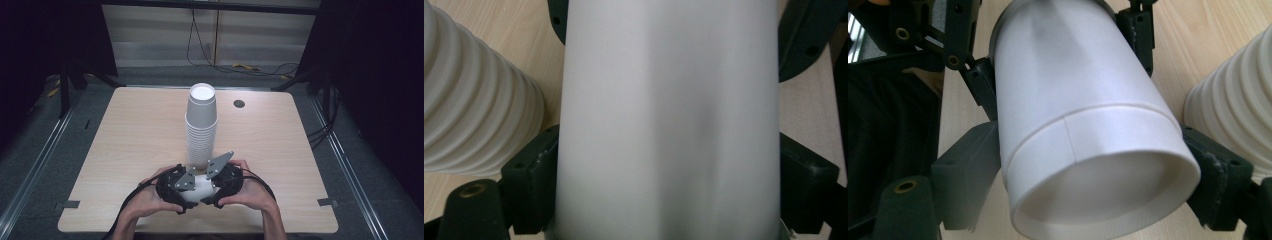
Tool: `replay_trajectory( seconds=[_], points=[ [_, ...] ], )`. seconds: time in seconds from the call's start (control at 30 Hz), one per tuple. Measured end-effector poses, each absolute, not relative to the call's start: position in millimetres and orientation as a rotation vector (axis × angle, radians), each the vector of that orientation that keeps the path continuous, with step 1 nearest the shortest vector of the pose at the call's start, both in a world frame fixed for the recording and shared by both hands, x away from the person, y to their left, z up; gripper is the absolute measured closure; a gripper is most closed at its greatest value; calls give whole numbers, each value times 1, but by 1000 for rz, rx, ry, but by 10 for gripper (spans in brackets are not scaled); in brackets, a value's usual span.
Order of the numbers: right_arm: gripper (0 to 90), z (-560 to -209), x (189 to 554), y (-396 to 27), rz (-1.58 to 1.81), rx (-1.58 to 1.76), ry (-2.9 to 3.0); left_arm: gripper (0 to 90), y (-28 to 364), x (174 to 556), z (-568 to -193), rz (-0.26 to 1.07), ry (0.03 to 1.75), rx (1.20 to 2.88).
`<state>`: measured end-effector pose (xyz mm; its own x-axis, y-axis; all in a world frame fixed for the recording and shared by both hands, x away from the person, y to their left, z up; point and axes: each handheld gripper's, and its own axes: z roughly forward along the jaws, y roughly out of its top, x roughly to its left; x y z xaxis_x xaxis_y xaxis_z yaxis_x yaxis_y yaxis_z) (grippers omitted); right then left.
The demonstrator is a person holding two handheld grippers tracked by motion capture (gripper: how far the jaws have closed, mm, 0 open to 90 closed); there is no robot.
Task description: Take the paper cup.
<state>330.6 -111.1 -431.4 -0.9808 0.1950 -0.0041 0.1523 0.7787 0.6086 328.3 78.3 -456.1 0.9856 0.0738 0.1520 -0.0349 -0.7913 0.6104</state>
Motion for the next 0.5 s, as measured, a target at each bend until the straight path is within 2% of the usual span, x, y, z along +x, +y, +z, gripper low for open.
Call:
replay_trajectory(
  seconds=[0.5],
  points=[
    [211, -436, 330, -105, 952, 263, 2943, 151, 80, 326, -458, 200, -9, 2489]
  ],
)
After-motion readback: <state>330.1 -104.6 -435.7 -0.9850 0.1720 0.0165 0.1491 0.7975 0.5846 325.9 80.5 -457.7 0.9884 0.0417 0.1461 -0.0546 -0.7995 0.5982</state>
